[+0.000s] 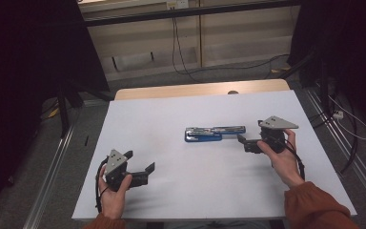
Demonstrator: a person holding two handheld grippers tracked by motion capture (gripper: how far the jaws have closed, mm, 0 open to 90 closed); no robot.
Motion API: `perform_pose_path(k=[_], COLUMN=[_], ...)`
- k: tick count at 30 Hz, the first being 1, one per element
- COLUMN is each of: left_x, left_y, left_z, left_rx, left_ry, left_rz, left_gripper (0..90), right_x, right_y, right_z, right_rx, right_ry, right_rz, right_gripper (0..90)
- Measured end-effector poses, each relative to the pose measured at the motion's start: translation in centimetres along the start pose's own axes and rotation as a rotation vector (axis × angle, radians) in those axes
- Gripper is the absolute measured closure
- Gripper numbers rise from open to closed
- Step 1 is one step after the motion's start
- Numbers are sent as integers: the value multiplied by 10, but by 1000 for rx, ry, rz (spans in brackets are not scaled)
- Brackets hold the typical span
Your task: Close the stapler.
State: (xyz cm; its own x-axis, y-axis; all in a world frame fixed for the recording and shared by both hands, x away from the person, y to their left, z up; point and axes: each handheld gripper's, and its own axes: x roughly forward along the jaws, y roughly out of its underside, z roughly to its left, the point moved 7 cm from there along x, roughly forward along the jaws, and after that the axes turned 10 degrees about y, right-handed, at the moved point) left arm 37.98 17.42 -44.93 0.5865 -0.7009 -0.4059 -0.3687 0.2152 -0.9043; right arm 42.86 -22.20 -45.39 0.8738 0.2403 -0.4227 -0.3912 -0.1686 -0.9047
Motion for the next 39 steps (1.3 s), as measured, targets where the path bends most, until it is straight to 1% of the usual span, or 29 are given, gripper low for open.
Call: perform_pose_path(k=[2, 3, 5, 6, 7, 8, 9, 11, 12, 13, 15, 17, 18, 19, 20, 22, 25, 26, 27, 28, 30, 32, 33, 35, 37, 39], left_x=[2, 3, 5, 6, 7, 8, 10, 14, 16, 17, 20, 24, 26, 29, 31, 36, 45, 47, 50, 52, 57, 62, 65, 71, 77, 84], left_y=[-1, -1, -2, -3, -4, -4, -5, -7, -8, -9, -12, -16, -17, -18, -20, -21, -24, -25, -26, -28, -30, -33, -34, -37, -39, -42], left_z=[-1, -1, -1, -1, -2, -2, -3, -6, -7, -9, -11, -15, -16, -17, -18, -18, -18, -18, -18, -18, -19, -20, -21, -25, -29, -34], left_rx=[-9, -6, -13, -2, -1, 15, 12, 23, 21, 19, 26, 22, 18, 13, 16, 45, 46, 42, 43, 53, 53, 61, 63, 60, 78, 77], left_ry=[3, 2, -2, 4, -1, 1, 13, 38, 39, 49, 62, 85, 93, 100, 109, 94, 99, 106, 107, 105, 108, 104, 107, 113, 129, 142], left_rz=[-5, 2, -4, 1, -2, 2, -4, -1, -3, -2, -11, -31, -31, -34, -39, -29, -31, -32, -29, -32, -34, -27, -32, -23, -9, -14], left_gripper=[48, 52, 57, 58, 59, 60, 61, 61, 61, 61, 60, 59, 57, 56, 55, 55, 49, 47, 46, 46, 43, 43, 43, 43, 42, 43], right_x=[-4, -6, -9, -10, -10, -10, -10, -10, -9, -9, -10, -11, -10, -10, -9, -9, -8, -7, -7, -6, -5, -5, -5, -5, -5, -4], right_y=[1, 1, 3, 3, 4, 6, 6, 8, 9, 9, 9, 9, 8, 8, 9, 9, 9, 9, 9, 9, 9, 9, 9, 10, 10, 12], right_z=[-2, -4, -5, -7, -8, -8, -8, -9, -9, -8, -6, -4, -4, -3, -3, -2, -1, -1, 0, 0, 0, 0, 0, 0, -1, -1], right_rx=[3, -1, 11, 17, 22, 30, 32, 24, 26, 32, 26, 17, 14, 17, 18, 20, 25, 25, 27, 26, 19, 29, 31, 38, 49, 44], right_ry=[14, 23, 25, 29, 34, 33, 31, 33, 36, 30, 22, 23, 22, 15, 6, 2, -14, -15, -19, -22, -21, -27, -29, -43, -52, -59], right_rz=[-14, -28, -42, -48, -57, -56, -52, -48, -44, -40, -39, -43, -44, -44, -42, -41, -41, -41, -42, -42, -42, -44, -44, -43, -39, -36], right_gripper=[40, 38, 32, 28, 27, 27, 27, 29, 31, 31, 31, 34, 34, 34, 34, 41, 50, 57, 64, 72, 86, 112, 127, 179, 211, 264])
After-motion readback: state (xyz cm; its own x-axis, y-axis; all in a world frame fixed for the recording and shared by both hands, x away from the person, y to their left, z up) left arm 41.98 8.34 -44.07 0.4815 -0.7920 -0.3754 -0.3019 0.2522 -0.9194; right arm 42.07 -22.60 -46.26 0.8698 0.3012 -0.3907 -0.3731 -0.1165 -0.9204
